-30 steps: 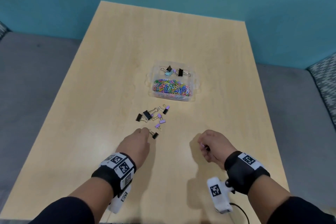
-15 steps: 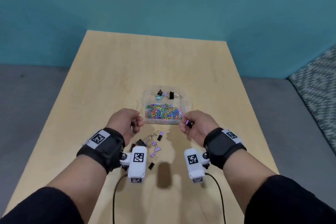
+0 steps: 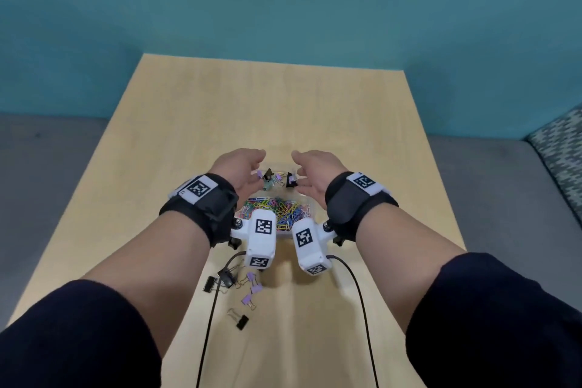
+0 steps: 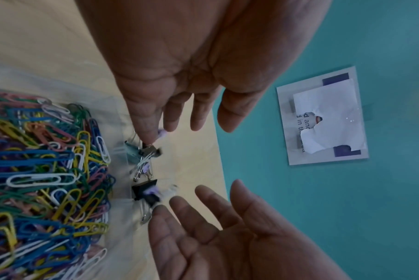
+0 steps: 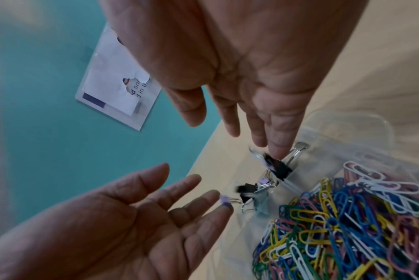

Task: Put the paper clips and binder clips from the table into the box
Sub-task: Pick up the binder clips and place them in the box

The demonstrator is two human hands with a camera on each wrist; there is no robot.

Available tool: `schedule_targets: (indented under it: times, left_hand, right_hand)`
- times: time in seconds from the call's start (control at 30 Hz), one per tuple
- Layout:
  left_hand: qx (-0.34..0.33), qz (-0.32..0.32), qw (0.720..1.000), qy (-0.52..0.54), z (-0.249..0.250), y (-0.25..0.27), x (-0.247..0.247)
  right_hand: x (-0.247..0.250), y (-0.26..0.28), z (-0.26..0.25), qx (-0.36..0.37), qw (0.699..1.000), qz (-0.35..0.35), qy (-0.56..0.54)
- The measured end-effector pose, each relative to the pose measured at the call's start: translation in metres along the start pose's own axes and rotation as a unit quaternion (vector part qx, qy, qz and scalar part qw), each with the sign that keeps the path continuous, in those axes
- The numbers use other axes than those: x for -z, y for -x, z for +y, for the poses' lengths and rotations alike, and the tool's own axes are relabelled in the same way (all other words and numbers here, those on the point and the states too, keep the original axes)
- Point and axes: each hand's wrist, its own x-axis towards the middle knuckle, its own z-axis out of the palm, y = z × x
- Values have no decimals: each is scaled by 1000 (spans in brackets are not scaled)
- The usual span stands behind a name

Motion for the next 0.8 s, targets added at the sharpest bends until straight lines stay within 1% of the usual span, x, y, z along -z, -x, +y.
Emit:
schedule_targets:
  times: [0.07,0.17,0.23,0.27,0.3,0.33,0.37,0.4,0.43,0.47,0.5,0.53,0.57,0.67,0.7,0.8]
  left_hand:
    - [-23,6,1000,0,-1,5,10]
    - [-74,36,996,-40,-11,23,34]
    - [-103,68,984,-130,-30,38,57]
    - [-115,74,970,-200,-42,44,69]
    - [-125,70,949,-280,-56,50,81]
    - [-128,55,921,-364,-70,56,91]
    - [-125,36,887,-444,-85,61,100]
    - [-124,20,854,-505,-98,66,107]
    - [-132,9,828,-545,-110,71,112]
    - [-150,0,808,-570,-121,74,117]
    - [-177,-6,790,-588,-131,77,119]
    - [-199,-10,773,-602,-138,77,121]
    - [-216,-8,759,-613,-143,77,120]
    - [-232,6,731,-642,-149,79,117]
    - [-231,11,728,-645,-150,80,117]
    - [-221,16,733,-644,-150,82,119]
  right_hand:
    - [4,8,-1,14,999,-10,31]
    - [7,26,13,67,996,-4,53]
    - [5,43,37,123,985,4,120]
    - [3,53,54,139,975,-8,174]
    - [1,62,72,149,961,-29,232]
    - [-3,73,90,148,941,-58,297]
    - [-8,83,108,147,915,-81,368]
    - [-13,92,126,149,881,-98,438]
    - [-18,101,142,156,847,-111,497]
    - [-25,109,155,163,820,-118,537]
    - [-32,117,166,170,803,-119,559]
    - [-38,122,176,172,796,-110,569]
    - [-43,125,183,174,796,-94,572]
    - [-59,128,193,170,800,-39,574]
    - [-62,129,195,170,798,-28,577]
    - [-67,130,198,165,794,-11,585]
